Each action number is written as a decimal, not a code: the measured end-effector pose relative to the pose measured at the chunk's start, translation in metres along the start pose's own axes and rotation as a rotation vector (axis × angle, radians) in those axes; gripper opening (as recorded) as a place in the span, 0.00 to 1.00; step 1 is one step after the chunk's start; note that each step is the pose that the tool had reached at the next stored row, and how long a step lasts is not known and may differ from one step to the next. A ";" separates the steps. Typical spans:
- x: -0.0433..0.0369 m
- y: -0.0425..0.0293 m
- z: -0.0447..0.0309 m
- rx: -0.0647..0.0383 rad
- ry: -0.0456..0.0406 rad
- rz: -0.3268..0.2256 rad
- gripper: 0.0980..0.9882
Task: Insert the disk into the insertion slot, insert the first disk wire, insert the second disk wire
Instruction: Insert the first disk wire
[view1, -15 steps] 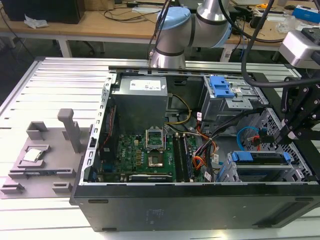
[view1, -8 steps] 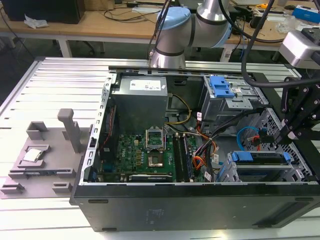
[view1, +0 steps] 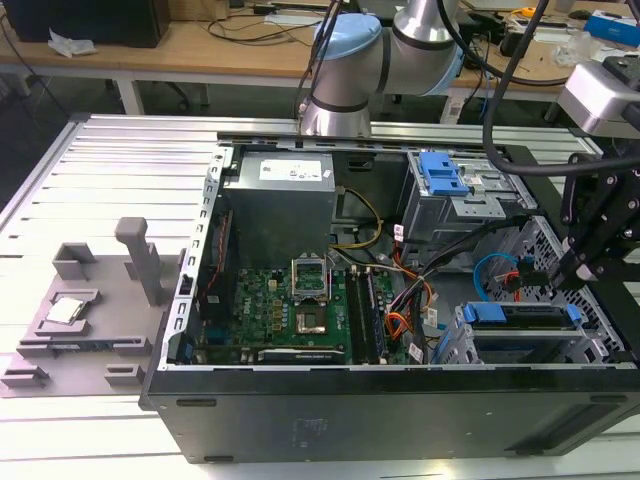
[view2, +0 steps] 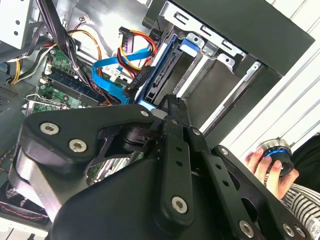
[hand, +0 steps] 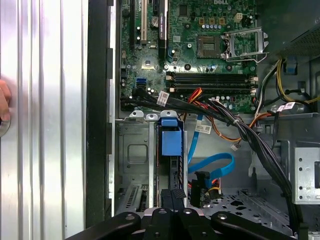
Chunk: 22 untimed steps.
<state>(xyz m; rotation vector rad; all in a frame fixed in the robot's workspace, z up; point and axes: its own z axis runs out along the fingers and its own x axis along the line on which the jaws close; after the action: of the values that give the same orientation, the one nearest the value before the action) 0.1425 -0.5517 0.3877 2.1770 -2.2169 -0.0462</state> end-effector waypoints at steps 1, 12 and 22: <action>0.0000 0.0000 0.0000 0.000 0.0000 0.000 0.08; -0.0161 -0.0061 0.0113 -0.005 -0.0001 0.002 0.30; -0.0238 -0.0060 0.0283 -0.005 0.0008 0.003 0.30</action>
<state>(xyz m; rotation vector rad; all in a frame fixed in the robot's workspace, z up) 0.1477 -0.5281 0.3590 2.1702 -2.2176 -0.0509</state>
